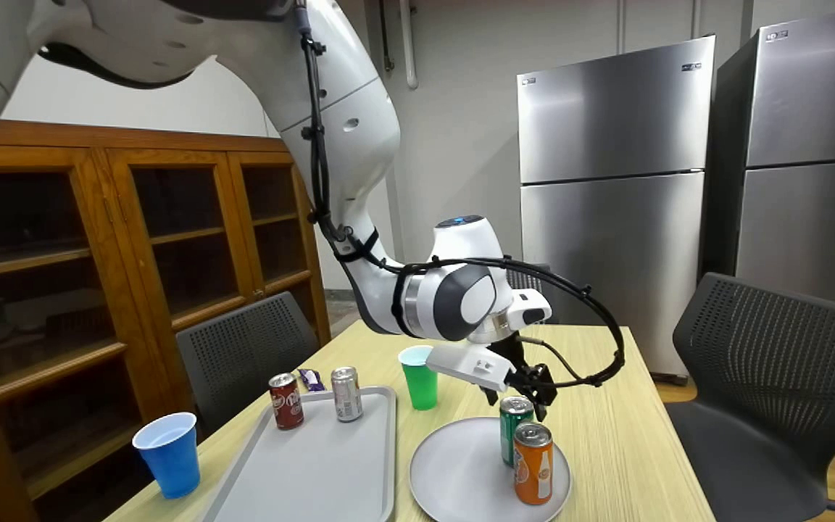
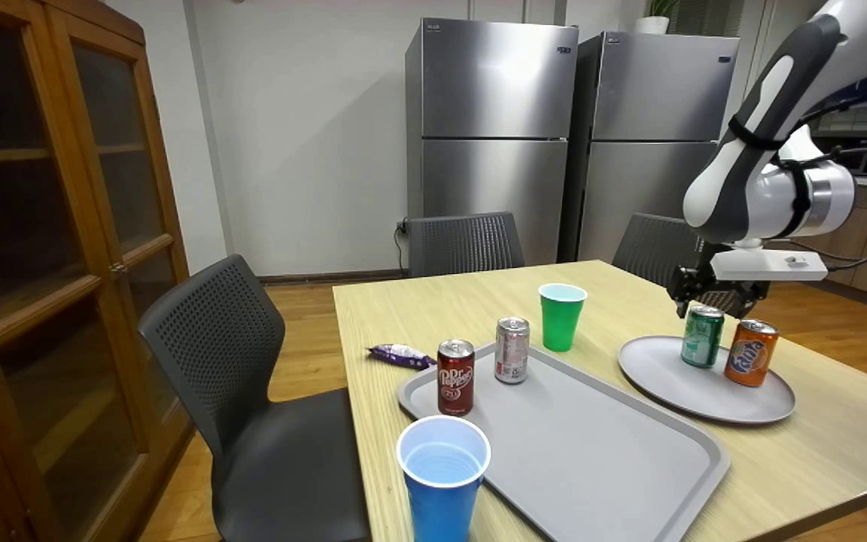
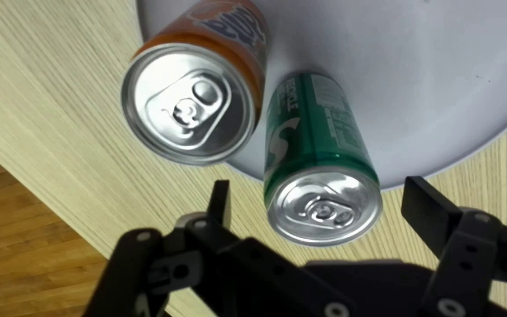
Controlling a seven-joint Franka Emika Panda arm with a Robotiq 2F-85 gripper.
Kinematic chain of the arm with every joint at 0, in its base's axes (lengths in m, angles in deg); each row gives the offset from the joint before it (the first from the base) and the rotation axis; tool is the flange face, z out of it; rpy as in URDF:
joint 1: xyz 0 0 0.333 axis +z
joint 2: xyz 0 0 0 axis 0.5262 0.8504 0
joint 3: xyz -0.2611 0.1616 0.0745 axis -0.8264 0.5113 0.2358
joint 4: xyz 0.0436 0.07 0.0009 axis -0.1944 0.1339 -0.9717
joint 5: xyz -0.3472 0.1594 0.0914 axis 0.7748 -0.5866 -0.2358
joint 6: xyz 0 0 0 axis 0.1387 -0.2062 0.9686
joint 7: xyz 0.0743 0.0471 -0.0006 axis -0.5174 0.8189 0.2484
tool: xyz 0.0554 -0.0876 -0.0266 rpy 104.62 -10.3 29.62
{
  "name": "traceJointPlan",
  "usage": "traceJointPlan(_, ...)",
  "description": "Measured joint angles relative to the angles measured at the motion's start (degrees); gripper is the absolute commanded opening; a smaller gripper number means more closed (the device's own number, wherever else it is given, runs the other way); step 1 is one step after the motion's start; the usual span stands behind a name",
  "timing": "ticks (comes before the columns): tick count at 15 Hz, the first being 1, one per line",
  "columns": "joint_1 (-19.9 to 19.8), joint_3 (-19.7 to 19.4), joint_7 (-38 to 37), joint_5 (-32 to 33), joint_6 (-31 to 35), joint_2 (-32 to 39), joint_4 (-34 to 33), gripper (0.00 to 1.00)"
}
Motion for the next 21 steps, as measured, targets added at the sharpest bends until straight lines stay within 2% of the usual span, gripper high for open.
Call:
traceJointPlan(2,-0.30,0.57,0.00,0.00,-0.03,0.77,-0.86,1.00)
traceJointPlan(3,-0.43,0.81,0.00,0.00,-0.05,1.10,-1.20,0.75)
traceJointPlan(4,-0.57,1.01,0.00,0.00,-0.07,1.41,-1.49,0.74)
traceJointPlan(8,-1.23,1.59,0.04,0.00,-0.09,2.26,-2.31,0.42)
traceJointPlan(9,-1.38,1.60,0.05,0.00,-0.09,2.26,-2.34,0.38)
traceJointPlan(16,-1.72,1.62,0.05,0.00,0.01,1.67,-2.38,0.38)
traceJointPlan(21,0.18,1.52,0.05,0.00,0.31,-1.63,-0.97,0.38)
